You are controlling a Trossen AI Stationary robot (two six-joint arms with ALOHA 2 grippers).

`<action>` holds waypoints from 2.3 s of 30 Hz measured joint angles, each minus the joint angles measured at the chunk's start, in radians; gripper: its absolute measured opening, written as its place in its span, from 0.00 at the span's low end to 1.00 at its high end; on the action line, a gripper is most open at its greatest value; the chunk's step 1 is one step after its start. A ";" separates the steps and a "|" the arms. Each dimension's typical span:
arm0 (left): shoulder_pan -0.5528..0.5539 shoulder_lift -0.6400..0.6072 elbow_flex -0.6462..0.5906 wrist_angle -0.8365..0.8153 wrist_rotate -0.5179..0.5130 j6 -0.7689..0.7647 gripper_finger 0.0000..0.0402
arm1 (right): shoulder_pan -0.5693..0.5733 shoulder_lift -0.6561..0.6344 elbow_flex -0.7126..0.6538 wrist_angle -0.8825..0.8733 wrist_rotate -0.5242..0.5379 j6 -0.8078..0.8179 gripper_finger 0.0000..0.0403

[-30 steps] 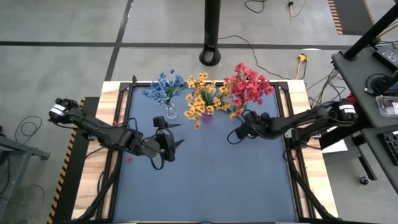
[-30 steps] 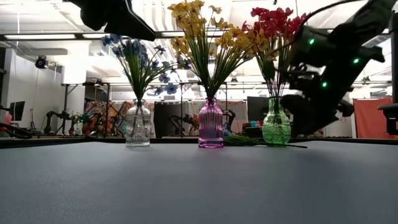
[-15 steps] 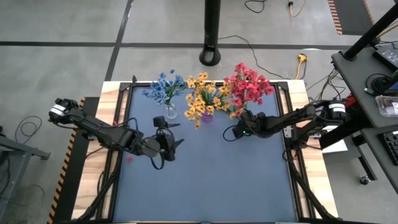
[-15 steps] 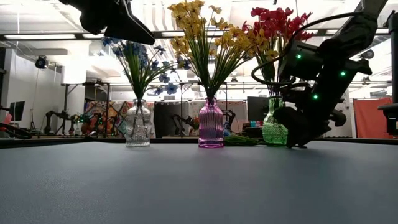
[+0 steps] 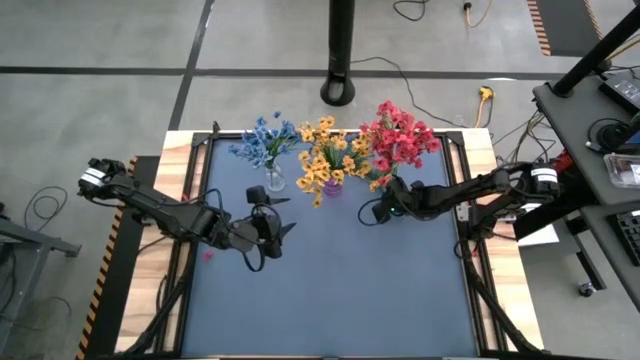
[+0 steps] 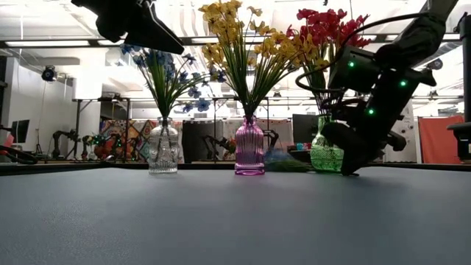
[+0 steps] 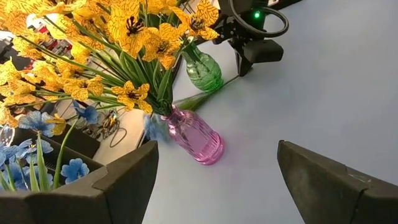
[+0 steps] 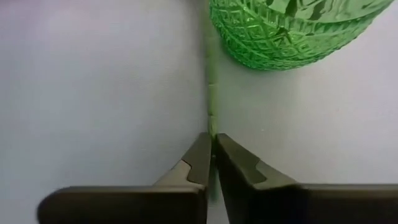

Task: Sort flowers into vase by color
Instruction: Put the blue flowers into the transparent vase

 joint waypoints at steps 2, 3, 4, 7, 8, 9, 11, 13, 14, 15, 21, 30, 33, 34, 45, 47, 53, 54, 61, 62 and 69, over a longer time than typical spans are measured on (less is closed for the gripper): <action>0.000 0.000 0.000 0.000 0.000 0.000 0.77 | 0.001 0.000 0.005 -0.005 -0.015 0.000 0.03; 0.000 0.000 0.000 0.000 0.000 0.000 0.77 | 0.002 -0.001 0.009 -0.007 -0.017 0.000 0.04; 0.000 0.000 0.000 0.000 0.000 0.000 0.77 | 0.004 -0.004 0.014 -0.013 -0.018 -0.002 0.04; 0.000 0.000 0.000 0.000 -0.002 0.000 0.77 | 0.006 -0.012 0.033 -0.031 -0.039 -0.023 0.03; 0.000 0.000 0.000 0.000 -0.002 0.000 0.77 | 0.008 -0.016 0.039 -0.034 -0.057 -0.027 0.03; 0.000 0.000 0.000 0.000 -0.003 0.000 0.77 | 0.012 -0.019 0.045 -0.037 -0.078 -0.034 0.03; 0.001 0.000 0.000 0.000 -0.003 0.000 0.77 | 0.020 -0.028 0.058 -0.037 -0.136 -0.045 0.03; 0.003 0.000 0.000 0.000 -0.003 0.001 0.77 | 0.033 -0.032 0.067 -0.039 -0.198 -0.041 0.03; 0.004 0.000 0.000 0.000 -0.003 0.001 0.77 | 0.040 -0.035 0.071 -0.046 -0.226 -0.029 0.03; 0.005 0.000 0.000 0.000 -0.003 0.002 0.77 | 0.049 -0.037 0.074 -0.057 -0.252 -0.016 0.03; 0.006 0.000 0.000 0.000 -0.003 0.001 0.77 | 0.132 -0.048 0.101 -0.183 -0.290 0.113 0.03; 0.016 0.000 0.000 0.000 -0.003 0.000 0.77 | 0.310 -0.113 0.163 -0.436 -0.400 0.298 0.03; 0.019 0.000 0.000 0.001 -0.003 0.000 0.77 | 0.374 -0.124 0.187 -0.491 -0.413 0.374 0.03; 0.019 0.000 0.000 0.001 -0.003 -0.001 0.77 | 0.396 -0.126 0.194 -0.506 -0.416 0.396 0.03; 0.019 0.000 0.001 0.004 -0.003 -0.005 0.77 | 0.553 -0.132 0.216 -0.516 -0.492 0.538 0.03; 0.018 0.000 0.009 0.003 -0.002 -0.005 0.77 | 0.569 -0.132 0.216 -0.516 -0.499 0.551 0.05; 0.000 0.000 0.044 -0.035 0.001 -0.011 0.77 | 0.589 -0.132 0.216 -0.515 -0.502 0.555 0.20; -0.003 0.000 0.052 -0.043 0.000 -0.016 0.77 | 0.589 -0.132 0.216 -0.515 -0.505 0.554 0.24; -0.035 0.000 0.099 -0.108 0.008 -0.050 0.77 | 0.580 -0.134 0.223 -0.513 -0.450 0.527 0.44; -0.039 0.000 0.101 -0.108 0.009 -0.052 0.77 | 0.573 -0.134 0.226 -0.512 -0.419 0.518 0.46; -0.051 0.000 0.101 -0.101 0.009 -0.061 0.77 | 0.492 -0.129 0.225 -0.409 -0.211 0.339 0.56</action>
